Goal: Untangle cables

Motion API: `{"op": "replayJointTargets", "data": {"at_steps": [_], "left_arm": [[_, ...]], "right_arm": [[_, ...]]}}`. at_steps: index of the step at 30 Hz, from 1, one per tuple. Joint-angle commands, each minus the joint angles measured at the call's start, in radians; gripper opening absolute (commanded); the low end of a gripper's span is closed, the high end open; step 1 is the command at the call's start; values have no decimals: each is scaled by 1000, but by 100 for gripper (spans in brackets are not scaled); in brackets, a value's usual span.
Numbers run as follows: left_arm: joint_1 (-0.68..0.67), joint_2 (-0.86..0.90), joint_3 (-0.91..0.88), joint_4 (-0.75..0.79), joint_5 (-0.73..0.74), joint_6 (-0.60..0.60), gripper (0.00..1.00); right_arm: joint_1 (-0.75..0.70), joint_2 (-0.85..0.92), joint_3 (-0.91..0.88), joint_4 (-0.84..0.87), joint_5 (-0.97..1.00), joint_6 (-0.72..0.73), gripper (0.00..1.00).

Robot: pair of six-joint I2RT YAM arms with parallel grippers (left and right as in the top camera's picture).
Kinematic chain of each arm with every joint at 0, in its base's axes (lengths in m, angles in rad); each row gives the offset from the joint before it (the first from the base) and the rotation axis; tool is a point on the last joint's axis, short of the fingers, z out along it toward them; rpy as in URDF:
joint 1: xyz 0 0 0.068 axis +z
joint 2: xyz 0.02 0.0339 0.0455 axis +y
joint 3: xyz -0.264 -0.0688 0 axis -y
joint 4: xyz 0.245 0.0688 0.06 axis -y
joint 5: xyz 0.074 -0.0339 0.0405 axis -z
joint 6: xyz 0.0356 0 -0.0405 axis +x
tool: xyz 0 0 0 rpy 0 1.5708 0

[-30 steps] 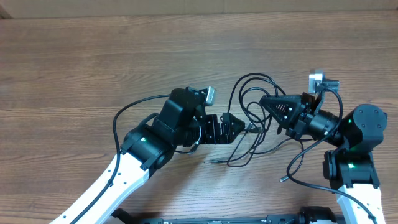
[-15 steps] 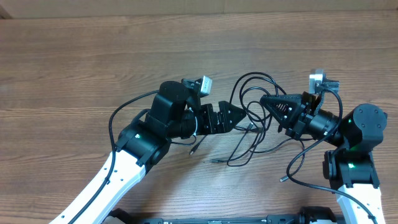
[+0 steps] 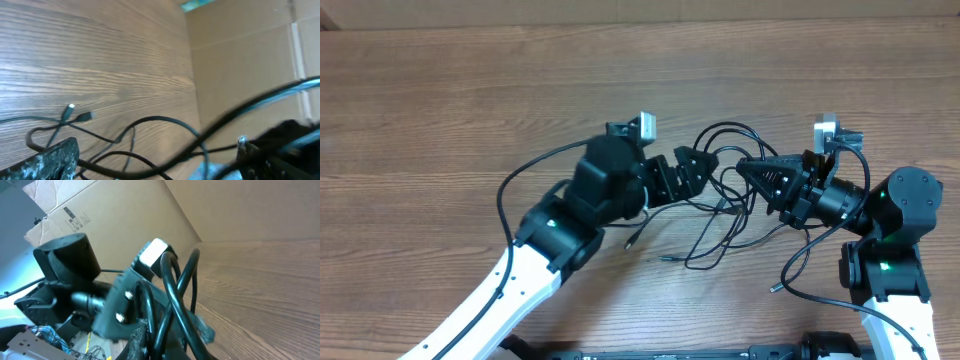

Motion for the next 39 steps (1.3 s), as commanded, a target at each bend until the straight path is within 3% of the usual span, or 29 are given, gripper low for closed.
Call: {"op": "replayJointTargets", "data": {"at_steps": [1, 8, 21, 27, 33, 39], "left_arm": [[-38, 60, 13, -33, -134, 70, 100], [-36, 141, 13, -289, -284, 92, 100], [-11, 147, 13, -452, -121, 90, 100], [28, 147, 13, -630, -111, 105, 100], [52, 101, 14, -650, -92, 170, 100], [101, -27, 14, -641, -98, 224, 100]], "right_arm": [[0, -5, 10, 8, -13, 18, 4], [0, -7, 10, 8, -13, 18, 4], [-2, -7, 10, 9, 105, 18, 4], [-2, -7, 12, 24, 240, 42, 4], [-2, -7, 48, 18, 341, 71, 4], [-2, 1, 246, -243, 472, 18, 4]]}}
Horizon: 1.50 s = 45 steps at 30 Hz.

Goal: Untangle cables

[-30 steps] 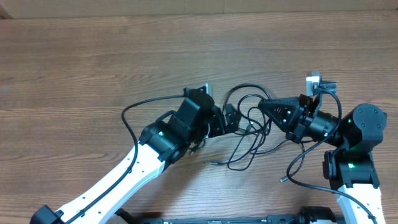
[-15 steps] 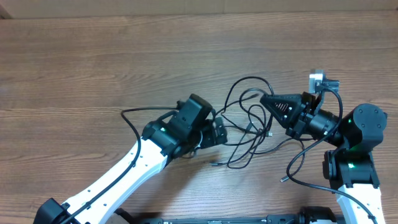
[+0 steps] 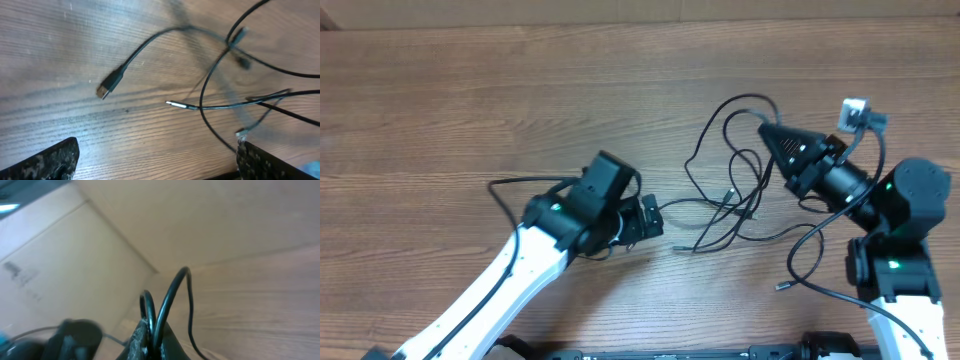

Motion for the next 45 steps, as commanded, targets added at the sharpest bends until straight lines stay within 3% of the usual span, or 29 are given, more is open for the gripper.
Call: {"op": "replayJointTargets", "data": {"at_steps": [1, 2, 3, 6, 8, 12, 14, 16, 17, 20, 23, 26, 27, 30, 31, 38, 45], "left_arm": [[29, -105, 5, 14, 6, 72, 100], [31, -125, 5, 19, 4, 86, 100], [36, -236, 5, 31, -74, 190, 100], [36, -256, 5, 45, -102, 200, 100], [36, -266, 5, 77, -117, 202, 100], [36, -266, 5, 124, -124, 204, 100], [36, -265, 5, 126, -124, 204, 100], [36, -265, 5, 122, -124, 204, 100], [36, -265, 5, 121, -124, 204, 100], [36, -265, 5, 121, -129, 208, 100], [36, -265, 5, 122, -130, 208, 100], [36, -265, 5, 121, -143, 208, 100], [36, -265, 4, 121, -145, 208, 100], [36, -265, 5, 117, -150, 208, 100], [36, -265, 5, 116, -155, 208, 100], [36, -265, 4, 116, -175, 253, 100], [36, -265, 4, 113, -213, 253, 100]], "right_arm": [[-2, -1, 176, -137, 122, -67, 4], [-2, 4, 217, -195, 135, -89, 4], [-2, 86, 501, -624, 209, -263, 4], [-1, 140, 616, -811, 212, -344, 4], [0, 225, 788, -1069, 256, -447, 4], [0, 314, 977, -1267, 346, -549, 4], [0, 322, 985, -1278, 386, -549, 7], [0, 327, 980, -1281, 389, -548, 33], [0, 331, 980, -1282, 389, -548, 40], [0, 339, 980, -1281, 389, -548, 42], [0, 340, 980, -1282, 389, -548, 61], [0, 340, 980, -1282, 389, -548, 71], [0, 340, 980, -1283, 389, -548, 81], [0, 345, 980, -1290, 389, -549, 89], [0, 350, 980, -1293, 389, -549, 100], [0, 380, 980, -1325, 400, -549, 100], [0, 491, 980, -1445, 538, -537, 100]]}}
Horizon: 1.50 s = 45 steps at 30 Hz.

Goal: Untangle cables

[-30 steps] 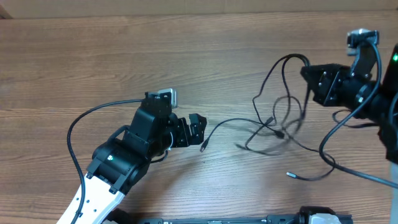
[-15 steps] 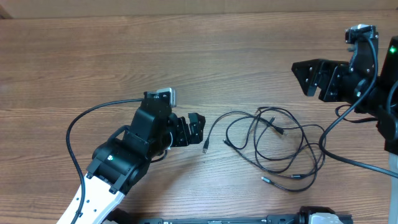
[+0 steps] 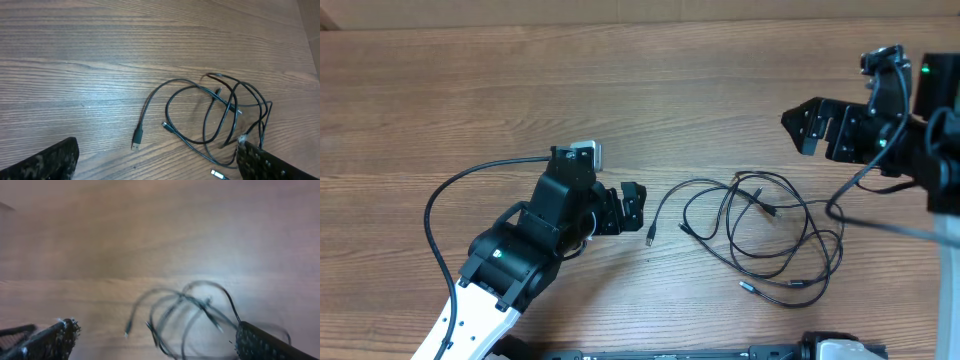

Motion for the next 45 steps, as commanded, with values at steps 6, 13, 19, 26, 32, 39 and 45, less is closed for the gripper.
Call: {"op": "replayJointTargets", "data": {"at_steps": [6, 13, 19, 26, 32, 39, 45], "left_arm": [[5, 0, 8, -4, -57, 22, 100], [5, 6, 8, -27, -58, 22, 100], [5, 13, 8, -27, -58, 23, 100], [5, 13, 8, -28, -58, 22, 100], [5, 13, 8, -51, -57, 22, 100], [5, 13, 8, -122, -244, 55, 100], [5, 13, 8, -127, -347, 56, 100]], "right_arm": [[0, 187, 15, -136, 107, 5, 100], [0, 221, -167, -42, 108, 1, 100], [0, 221, -386, 156, 80, -50, 100], [0, 221, -566, 365, 20, -47, 97], [0, 222, -701, 484, 19, -48, 79], [0, 222, -782, 547, -32, -51, 27], [0, 222, -782, 547, -41, -63, 11]]}}
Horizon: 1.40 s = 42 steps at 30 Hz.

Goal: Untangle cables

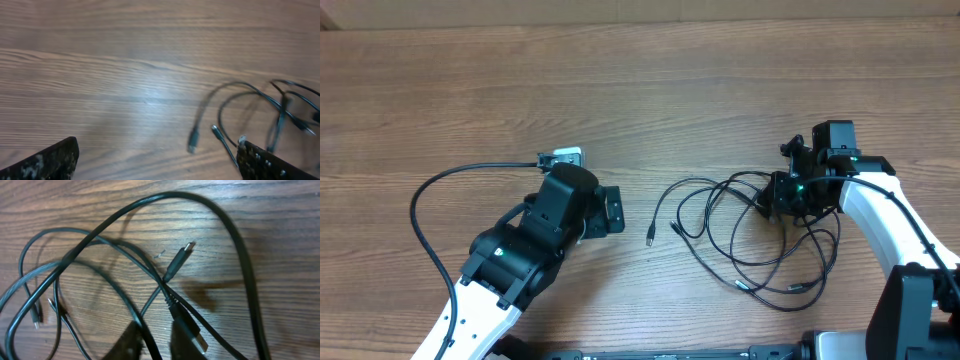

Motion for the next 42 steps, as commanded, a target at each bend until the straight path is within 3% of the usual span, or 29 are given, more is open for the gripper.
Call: {"op": "replayJointTargets", "data": {"at_steps": [1, 10, 18, 27, 36, 42], "left_arm": [[5, 5, 8, 1, -100, 24, 100], [5, 5, 8, -3, -95, 23, 100], [5, 5, 8, -3, -95, 23, 100], [5, 5, 8, -3, -96, 23, 100], [5, 5, 8, -3, -95, 23, 100], [5, 5, 8, -3, -96, 23, 100]], "right_arm": [[0, -3, -3, 3, -21, -8, 7], [0, -5, 58, -38, -204, -7, 4], [0, -13, 550, -455, -138, -6, 4], [0, -31, 1048, -692, -52, 8, 4], [0, -31, 1388, -730, -12, 75, 4], [-2, -31, 1490, -615, 74, 212, 4]]}}
